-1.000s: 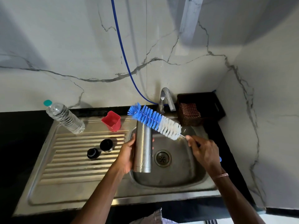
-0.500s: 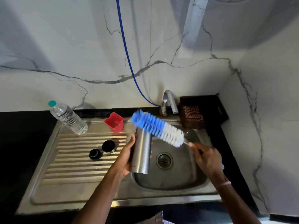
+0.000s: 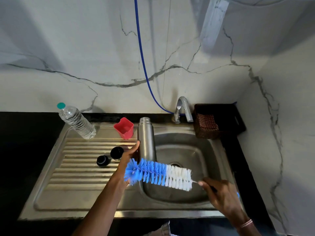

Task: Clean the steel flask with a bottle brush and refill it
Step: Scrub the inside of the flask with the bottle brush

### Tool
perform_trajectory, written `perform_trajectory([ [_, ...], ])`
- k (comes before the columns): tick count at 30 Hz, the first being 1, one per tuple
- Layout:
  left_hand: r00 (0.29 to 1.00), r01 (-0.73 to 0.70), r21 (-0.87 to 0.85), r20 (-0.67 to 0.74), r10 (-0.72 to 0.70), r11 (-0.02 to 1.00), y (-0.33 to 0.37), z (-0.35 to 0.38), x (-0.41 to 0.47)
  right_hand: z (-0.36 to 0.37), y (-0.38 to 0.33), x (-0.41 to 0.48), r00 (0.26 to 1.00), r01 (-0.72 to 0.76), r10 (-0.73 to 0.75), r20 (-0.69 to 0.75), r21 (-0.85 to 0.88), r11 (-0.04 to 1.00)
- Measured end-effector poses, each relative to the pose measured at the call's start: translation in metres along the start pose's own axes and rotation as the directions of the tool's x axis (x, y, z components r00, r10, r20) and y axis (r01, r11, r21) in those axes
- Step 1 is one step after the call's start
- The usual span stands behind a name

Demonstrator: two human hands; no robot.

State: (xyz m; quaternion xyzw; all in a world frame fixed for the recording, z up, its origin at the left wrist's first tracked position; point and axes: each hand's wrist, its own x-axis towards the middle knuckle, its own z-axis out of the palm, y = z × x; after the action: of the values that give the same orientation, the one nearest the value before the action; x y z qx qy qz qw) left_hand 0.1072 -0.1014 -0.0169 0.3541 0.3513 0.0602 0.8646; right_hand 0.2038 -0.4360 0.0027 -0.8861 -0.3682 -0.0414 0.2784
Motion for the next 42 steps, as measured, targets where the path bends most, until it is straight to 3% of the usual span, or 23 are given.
perform_trajectory([
  [6,0.987,0.125,0.023,0.102,-0.127,0.992,0.01,0.021,-0.007,0.004,-0.001,0.079,0.971,-0.139,0.117,-0.209,-0.092,0.986],
  [10,0.978,0.167,-0.041,0.133,-0.161,0.985,0.004,0.02,-0.005,0.012,-0.004,0.102,0.946,-0.254,0.211,-0.246,-0.161,0.954],
  [13,0.976,0.153,-0.076,0.166,-0.139,0.985,0.004,0.019,-0.005,0.012,-0.003,0.075,0.975,-0.161,0.142,-0.17,-0.107,0.981],
  [17,0.996,0.028,-0.066,0.088,-0.022,0.997,0.006,0.007,0.001,0.007,-0.013,0.016,0.997,-0.034,0.033,-0.063,-0.007,0.999],
  [20,0.992,0.095,-0.12,0.099,-0.083,0.988,0.009,0.005,0.001,0.008,-0.012,-0.001,0.999,-0.008,0.008,-0.033,-0.002,1.0],
  [22,0.997,0.017,-0.08,0.072,-0.011,0.997,0.007,0.001,0.007,0.012,-0.011,0.011,0.997,-0.062,0.061,-0.052,-0.031,0.998],
  [24,0.997,0.053,-0.01,0.049,-0.052,0.999,0.004,0.002,0.005,0.018,-0.017,0.033,0.984,-0.142,0.133,-0.12,-0.077,0.987],
  [27,0.985,0.085,-0.028,0.156,-0.079,0.996,-0.001,0.0,0.006,0.022,-0.029,0.072,0.938,-0.298,0.274,-0.213,-0.093,0.95],
  [30,0.98,-0.012,0.0,0.2,0.012,1.0,-0.004,-0.003,0.002,0.025,-0.037,0.094,0.882,-0.432,0.418,-0.217,-0.018,0.902],
  [35,0.976,-0.2,0.162,0.118,0.182,0.966,-0.004,-0.015,-0.006,0.03,-0.042,0.089,0.867,-0.468,0.477,-0.142,0.094,0.879],
  [42,0.929,-0.35,0.347,0.014,0.369,0.87,-0.002,-0.046,-0.016,0.03,-0.045,0.089,0.891,-0.454,0.45,0.066,0.09,0.886],
])
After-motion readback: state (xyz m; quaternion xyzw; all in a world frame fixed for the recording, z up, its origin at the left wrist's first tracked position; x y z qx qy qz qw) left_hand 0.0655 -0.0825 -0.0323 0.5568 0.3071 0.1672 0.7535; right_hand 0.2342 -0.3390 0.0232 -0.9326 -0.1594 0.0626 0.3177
